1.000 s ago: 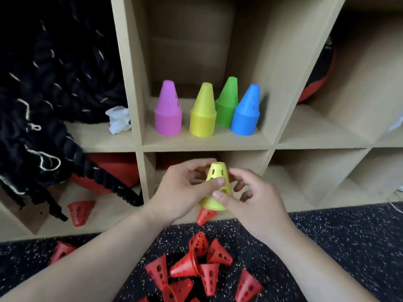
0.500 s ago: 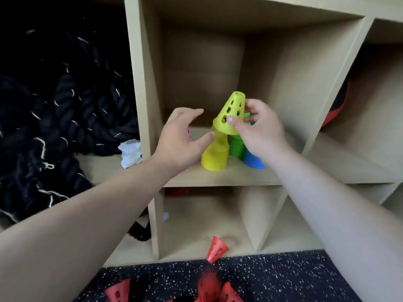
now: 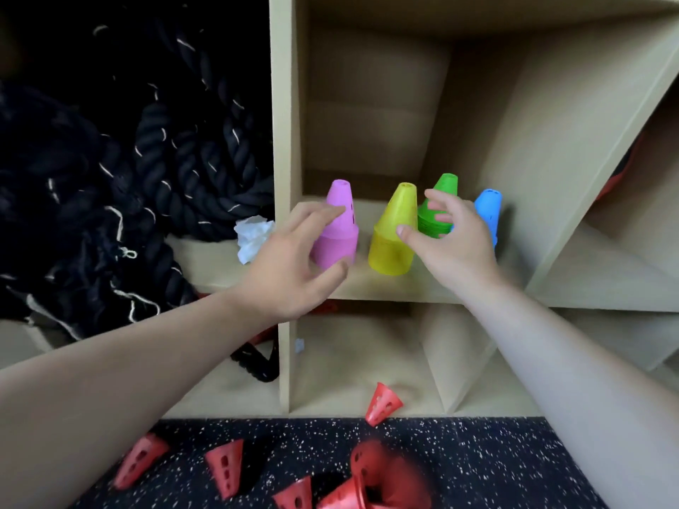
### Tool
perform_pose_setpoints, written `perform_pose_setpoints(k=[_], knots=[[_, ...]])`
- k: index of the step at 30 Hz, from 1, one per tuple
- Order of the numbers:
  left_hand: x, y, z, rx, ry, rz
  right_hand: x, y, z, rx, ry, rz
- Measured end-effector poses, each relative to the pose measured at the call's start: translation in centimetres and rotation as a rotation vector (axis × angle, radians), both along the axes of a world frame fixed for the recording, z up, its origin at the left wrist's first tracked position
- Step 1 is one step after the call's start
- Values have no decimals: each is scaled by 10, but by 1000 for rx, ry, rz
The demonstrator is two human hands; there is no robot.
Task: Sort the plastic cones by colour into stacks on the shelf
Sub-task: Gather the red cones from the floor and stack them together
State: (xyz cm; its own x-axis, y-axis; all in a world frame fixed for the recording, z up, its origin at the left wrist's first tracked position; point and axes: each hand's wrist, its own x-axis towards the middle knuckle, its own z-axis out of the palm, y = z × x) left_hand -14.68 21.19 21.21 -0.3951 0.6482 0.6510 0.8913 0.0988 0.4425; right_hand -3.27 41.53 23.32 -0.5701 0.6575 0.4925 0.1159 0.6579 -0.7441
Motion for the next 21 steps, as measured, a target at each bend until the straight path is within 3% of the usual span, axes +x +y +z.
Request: perform_pose_setpoints(k=[9, 16, 21], knots=[[21, -117, -42, -183, 76, -14, 69, -90, -49, 12, -56, 194], [28, -216, -135, -298, -104, 147, 85, -183, -109, -81, -208, 451], [24, -273, -203, -459, -316, 273, 64, -237, -174, -96, -339, 510]])
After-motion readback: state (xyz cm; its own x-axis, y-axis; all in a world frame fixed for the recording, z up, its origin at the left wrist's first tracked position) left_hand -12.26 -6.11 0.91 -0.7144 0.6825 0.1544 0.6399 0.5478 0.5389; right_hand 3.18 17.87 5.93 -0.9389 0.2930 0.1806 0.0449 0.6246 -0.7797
